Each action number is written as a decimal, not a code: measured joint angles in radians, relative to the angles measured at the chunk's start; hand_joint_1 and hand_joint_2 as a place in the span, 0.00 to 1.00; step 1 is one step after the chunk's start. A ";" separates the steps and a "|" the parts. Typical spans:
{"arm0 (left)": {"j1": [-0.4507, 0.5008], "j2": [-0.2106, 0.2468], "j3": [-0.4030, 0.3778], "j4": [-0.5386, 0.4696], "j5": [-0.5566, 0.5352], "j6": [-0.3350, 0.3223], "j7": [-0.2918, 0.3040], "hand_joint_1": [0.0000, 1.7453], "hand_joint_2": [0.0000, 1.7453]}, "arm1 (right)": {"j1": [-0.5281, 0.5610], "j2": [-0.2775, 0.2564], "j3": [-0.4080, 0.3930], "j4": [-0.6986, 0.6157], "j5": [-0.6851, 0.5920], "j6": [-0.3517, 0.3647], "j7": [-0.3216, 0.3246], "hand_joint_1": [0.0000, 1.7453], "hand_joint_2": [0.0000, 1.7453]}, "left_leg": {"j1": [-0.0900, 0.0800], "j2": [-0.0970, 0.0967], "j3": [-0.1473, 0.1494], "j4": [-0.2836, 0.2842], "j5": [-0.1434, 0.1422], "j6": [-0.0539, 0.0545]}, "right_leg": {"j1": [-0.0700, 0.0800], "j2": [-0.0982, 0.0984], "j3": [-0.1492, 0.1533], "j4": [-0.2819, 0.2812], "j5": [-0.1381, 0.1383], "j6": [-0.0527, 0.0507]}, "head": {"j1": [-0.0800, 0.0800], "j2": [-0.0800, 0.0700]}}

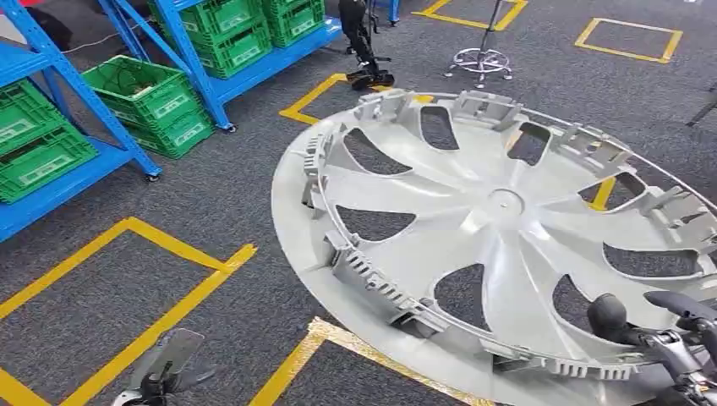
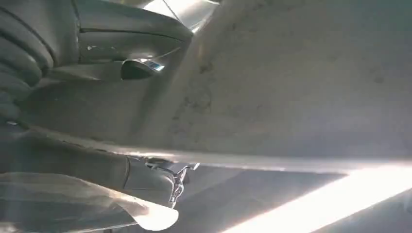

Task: Take the parts from the cabinet and place them on the table.

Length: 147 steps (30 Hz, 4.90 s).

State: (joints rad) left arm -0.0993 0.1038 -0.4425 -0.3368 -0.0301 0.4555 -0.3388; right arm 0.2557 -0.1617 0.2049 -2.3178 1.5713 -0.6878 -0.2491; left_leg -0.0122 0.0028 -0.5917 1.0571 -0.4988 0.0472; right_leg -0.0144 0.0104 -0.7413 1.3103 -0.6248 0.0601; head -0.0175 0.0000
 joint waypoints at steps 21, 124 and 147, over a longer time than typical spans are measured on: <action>0.001 -0.008 0.009 0.000 -0.025 -0.007 -0.001 0.00 1.00 | -0.009 0.003 0.001 0.001 0.001 0.000 -0.004 1.00 1.00 | 0.013 -0.002 0.019 0.013 0.002 -0.051 | -0.004 -0.003 0.137 -0.255 0.136 -0.053 | -0.005 0.000; 0.036 -0.044 0.282 0.003 0.187 -0.451 0.219 0.00 1.00 | -0.030 -0.035 0.048 0.011 0.000 0.000 0.092 1.00 1.00 | 0.016 0.030 0.036 -0.052 0.013 -0.016 | 0.002 -0.006 -0.025 0.032 0.022 -0.015 | 0.012 0.000; 0.057 -0.017 0.271 0.003 0.141 -0.423 0.233 0.00 1.00 | -0.067 -0.059 0.103 0.030 0.000 0.000 0.125 1.00 1.00 | 0.021 -0.066 0.028 -0.034 0.007 -0.044 | 0.002 0.115 0.144 -0.297 0.161 -0.041 | 0.006 0.000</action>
State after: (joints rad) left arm -0.0419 0.0866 -0.1713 -0.3334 0.1114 0.0321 -0.1057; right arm 0.1883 -0.2209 0.3083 -2.2877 1.5717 -0.6878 -0.1244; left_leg 0.0084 -0.0631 -0.5636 1.0228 -0.4918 0.0031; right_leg -0.0120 0.1253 -0.5970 1.0137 -0.4638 0.0191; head -0.0118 0.0000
